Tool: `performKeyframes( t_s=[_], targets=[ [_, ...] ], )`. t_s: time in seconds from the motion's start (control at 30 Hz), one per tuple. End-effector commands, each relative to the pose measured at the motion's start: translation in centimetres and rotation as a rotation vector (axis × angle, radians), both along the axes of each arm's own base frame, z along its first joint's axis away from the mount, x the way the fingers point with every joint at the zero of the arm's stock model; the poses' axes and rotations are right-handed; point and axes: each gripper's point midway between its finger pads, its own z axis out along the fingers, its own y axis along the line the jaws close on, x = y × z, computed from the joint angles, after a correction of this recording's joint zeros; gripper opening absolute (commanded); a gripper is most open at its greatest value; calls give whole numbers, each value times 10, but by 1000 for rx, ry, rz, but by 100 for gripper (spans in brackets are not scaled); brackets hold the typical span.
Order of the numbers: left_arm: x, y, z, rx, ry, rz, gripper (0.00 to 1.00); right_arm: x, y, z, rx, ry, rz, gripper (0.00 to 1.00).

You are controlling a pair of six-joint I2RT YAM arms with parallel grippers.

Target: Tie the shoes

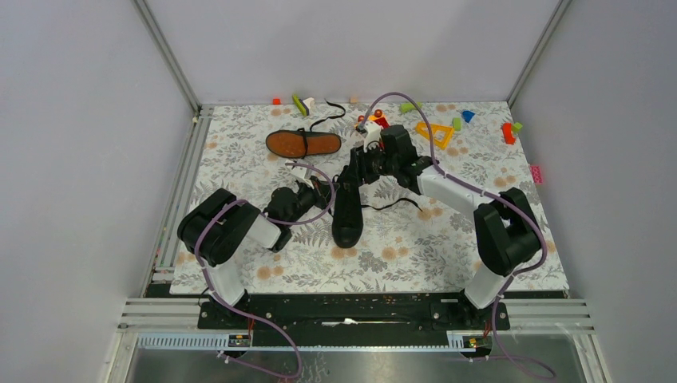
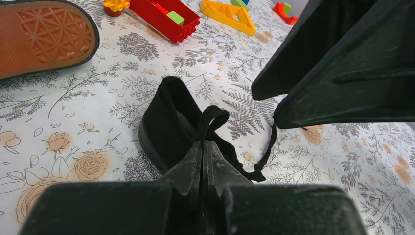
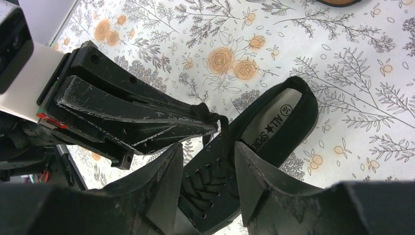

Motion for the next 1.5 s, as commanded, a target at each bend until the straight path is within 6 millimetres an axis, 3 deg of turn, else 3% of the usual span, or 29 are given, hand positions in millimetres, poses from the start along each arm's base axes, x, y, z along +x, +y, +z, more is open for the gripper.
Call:
performKeyframes(
  t_s=[0.0, 0.53, 0.67, 0.73, 0.8, 1.03, 1.13, 1.47],
  targets=[
    [7, -5, 27, -50, -93, -16, 0, 8, 10, 15, -11, -70, 91, 49],
    [7, -6, 29, -53, -98, -23, 0, 6, 36, -3, -60, -44, 180, 43],
    [7, -6, 28, -53, -99, -23, 0, 6, 40, -2, -54, -37, 185, 34],
    [8, -6, 28, -52, -99, -21, 0, 6, 41, 0, -46, -28, 181, 24],
    [8, -6, 28, -52, -96, -19, 6, 5, 42, 3, -36, -21, 174, 15],
    [9, -4, 29, -53, -99, -6, 15, 3, 40, 7, -23, 18, 128, 1],
    [10, -2, 28, -54, -95, 6, 24, 2, 39, 8, -23, 35, 105, 0],
    [10, 1, 31, -64, -99, 37, 30, -2, 39, 16, -8, 120, 59, 0]
  ],
)
